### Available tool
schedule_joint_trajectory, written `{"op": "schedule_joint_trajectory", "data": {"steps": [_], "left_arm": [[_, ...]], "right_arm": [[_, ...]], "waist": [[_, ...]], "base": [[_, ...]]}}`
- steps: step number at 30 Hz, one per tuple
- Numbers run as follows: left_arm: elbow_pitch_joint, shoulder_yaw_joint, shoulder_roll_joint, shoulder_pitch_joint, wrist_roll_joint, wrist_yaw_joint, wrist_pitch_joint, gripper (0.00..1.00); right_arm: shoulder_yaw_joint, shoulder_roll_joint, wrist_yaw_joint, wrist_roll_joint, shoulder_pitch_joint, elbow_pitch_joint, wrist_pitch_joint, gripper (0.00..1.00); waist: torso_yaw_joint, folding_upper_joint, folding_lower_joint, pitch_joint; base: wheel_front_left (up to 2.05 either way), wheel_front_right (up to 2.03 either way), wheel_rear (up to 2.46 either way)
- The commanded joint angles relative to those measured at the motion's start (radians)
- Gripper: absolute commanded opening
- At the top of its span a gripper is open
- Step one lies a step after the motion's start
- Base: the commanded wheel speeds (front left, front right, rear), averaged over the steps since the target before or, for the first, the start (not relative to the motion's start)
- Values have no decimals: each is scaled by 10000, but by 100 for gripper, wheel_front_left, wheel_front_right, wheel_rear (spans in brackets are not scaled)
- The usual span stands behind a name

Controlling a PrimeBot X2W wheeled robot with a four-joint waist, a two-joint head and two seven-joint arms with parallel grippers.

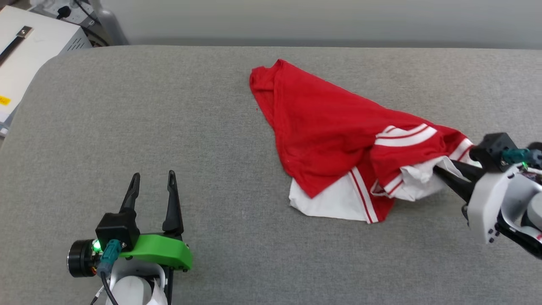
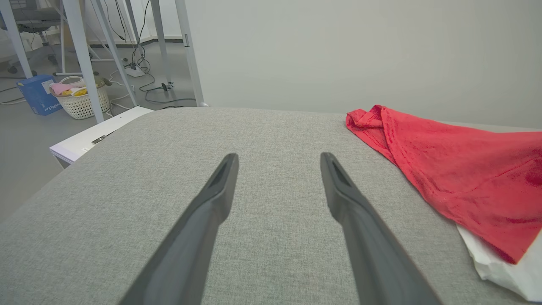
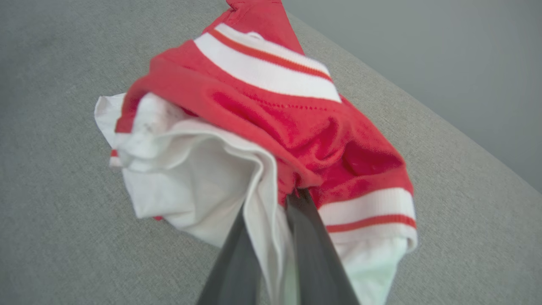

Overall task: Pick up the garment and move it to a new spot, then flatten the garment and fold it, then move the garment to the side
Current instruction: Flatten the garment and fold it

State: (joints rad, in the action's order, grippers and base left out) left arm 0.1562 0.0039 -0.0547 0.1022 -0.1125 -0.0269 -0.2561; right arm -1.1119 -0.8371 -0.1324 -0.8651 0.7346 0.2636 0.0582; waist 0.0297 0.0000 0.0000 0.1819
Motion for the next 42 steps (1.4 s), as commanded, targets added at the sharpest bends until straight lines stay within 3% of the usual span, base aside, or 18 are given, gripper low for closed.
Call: {"op": "schedule_joint_trajectory", "data": {"steps": [1,7,12,13,18,23,26,33,39,42], "left_arm": [[-33,14,44,-102,74,-33,-57,100],[-18,-52,44,-172,41,-50,-57,100],[67,-103,44,-174,70,-110,-57,100],[153,-100,45,-262,100,-121,-57,100],[172,20,45,-544,141,-144,-57,100],[70,178,45,-791,173,-198,-57,100],[30,154,45,-844,188,-187,-57,100],[-83,79,45,-833,274,-248,-57,100],[-139,30,45,-711,302,-348,-57,100],[-146,-115,19,-430,265,-564,-57,100]], "right_arm": [[77,-89,17,5,-435,175,189,0],[483,4,17,-465,-1947,1590,844,0],[355,581,17,-839,-2772,2821,947,0],[696,894,17,-1118,-2862,3036,1547,100],[1626,851,17,-577,-2952,2437,2008,100],[3757,880,17,592,-3757,910,2031,100],[5100,1209,17,1501,-4507,44,2033,100],[7945,2993,17,3796,-6358,-1923,2034,100],[9303,4589,17,5146,-7492,-2816,2035,100],[9586,5036,17,5588,-7771,-2994,2035,100]], "waist": [[-233,0,0,-169],[-349,0,0,-100],[-369,0,0,-120],[-424,0,0,-341],[-541,0,0,-782],[-642,0,0,-1155],[-667,0,0,-1300],[-646,0,0,-1517],[-623,0,0,-1513],[-615,0,0,-1424]], "base": [[0,0,0],[0,0,0],[0,0,0],[0,0,0],[0,0,0],[0,0,0],[0,0,0],[0,0,0],[0,0,0],[0,0,0]]}}
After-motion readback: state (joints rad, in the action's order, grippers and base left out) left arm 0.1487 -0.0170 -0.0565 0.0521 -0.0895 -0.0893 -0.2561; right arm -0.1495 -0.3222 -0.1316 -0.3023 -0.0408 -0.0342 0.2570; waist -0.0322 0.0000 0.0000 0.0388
